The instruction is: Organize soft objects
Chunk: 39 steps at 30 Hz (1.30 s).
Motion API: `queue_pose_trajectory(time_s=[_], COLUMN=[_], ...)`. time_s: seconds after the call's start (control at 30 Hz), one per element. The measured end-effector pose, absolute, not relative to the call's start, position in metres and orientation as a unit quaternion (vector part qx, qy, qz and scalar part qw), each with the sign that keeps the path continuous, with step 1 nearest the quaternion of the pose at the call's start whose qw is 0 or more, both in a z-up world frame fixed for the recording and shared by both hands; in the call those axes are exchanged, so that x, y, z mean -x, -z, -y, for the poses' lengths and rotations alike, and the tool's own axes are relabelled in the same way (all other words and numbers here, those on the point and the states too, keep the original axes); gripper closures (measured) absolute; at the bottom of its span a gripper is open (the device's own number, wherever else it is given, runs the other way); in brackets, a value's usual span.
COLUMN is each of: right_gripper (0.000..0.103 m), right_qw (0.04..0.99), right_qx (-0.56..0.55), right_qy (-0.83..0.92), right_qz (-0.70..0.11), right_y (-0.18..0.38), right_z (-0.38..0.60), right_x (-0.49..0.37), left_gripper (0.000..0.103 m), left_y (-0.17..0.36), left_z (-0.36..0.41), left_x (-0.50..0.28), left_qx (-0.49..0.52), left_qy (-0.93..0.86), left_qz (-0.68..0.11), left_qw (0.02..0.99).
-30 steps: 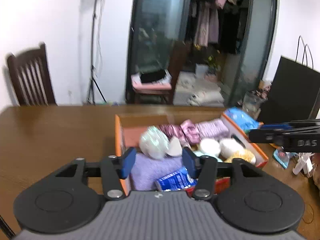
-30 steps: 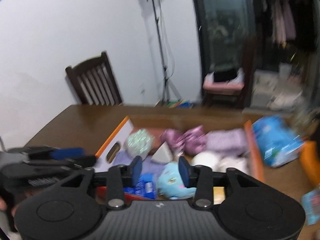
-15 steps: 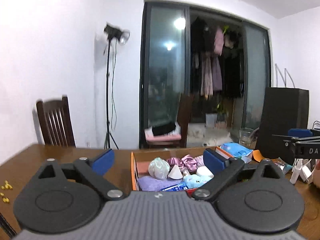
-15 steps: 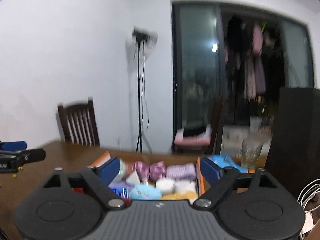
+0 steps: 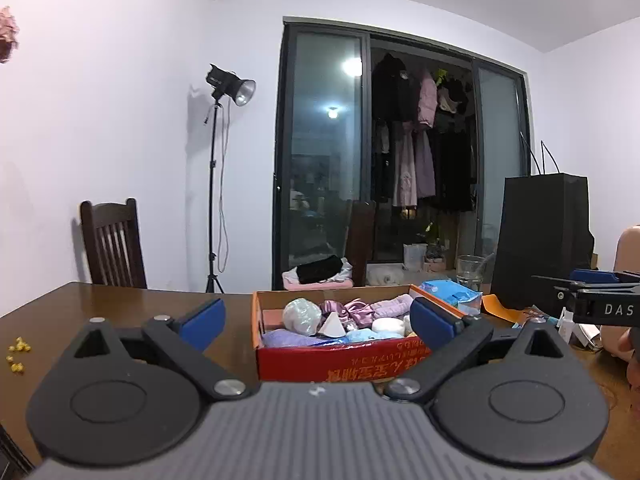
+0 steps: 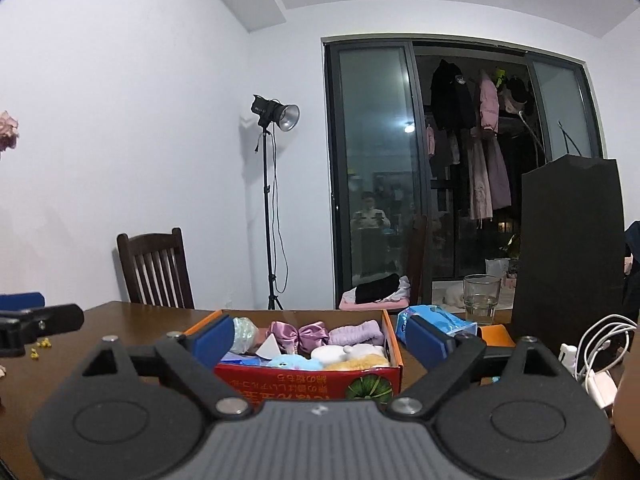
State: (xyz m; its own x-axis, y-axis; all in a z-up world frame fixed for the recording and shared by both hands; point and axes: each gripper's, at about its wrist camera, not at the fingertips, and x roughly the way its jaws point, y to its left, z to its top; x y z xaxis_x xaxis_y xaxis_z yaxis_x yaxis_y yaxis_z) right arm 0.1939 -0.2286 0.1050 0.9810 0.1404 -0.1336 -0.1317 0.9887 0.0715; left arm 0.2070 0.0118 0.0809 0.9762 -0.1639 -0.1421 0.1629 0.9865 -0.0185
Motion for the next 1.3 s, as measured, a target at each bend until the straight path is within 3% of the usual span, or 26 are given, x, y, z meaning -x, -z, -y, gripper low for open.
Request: queue_pose_trajectory(time_s=[0.43, 0.63, 0.97, 1.3], right_gripper=[0.01, 0.01, 0.008, 0.0], right_qw=[0.994, 0.989, 0.991, 0.992], right_qx=[-0.034, -0.092, -0.085, -0.073], right_qy=[-0.067, -0.061, -0.049, -0.056], right_qz=[-0.077, -0.098, -0.092, -0.091], right_y=[-0.063, -0.031, -0.025, -0.028], right_z=[0.203, 0.193, 0.191, 0.186], right_x=[-0.066, 0.007, 0.017, 0.013], left_gripper=[0.0, 0.0, 0.0, 0.0], left_y=[-0.045, -0.02, -0.027, -0.028], left_z=[-0.035, -0.032, -0.023, -0.024], left_x=[-0.071, -0.015, -0.015, -0.017], left_qx=[0.008, -0.002, 0.006, 0.006], left_qy=[0.029, 0.03, 0.052, 0.05], left_qz=[-0.06, -0.101, -0.087, -0.087], left_qw=[0.998, 0.994, 0.995, 0.995])
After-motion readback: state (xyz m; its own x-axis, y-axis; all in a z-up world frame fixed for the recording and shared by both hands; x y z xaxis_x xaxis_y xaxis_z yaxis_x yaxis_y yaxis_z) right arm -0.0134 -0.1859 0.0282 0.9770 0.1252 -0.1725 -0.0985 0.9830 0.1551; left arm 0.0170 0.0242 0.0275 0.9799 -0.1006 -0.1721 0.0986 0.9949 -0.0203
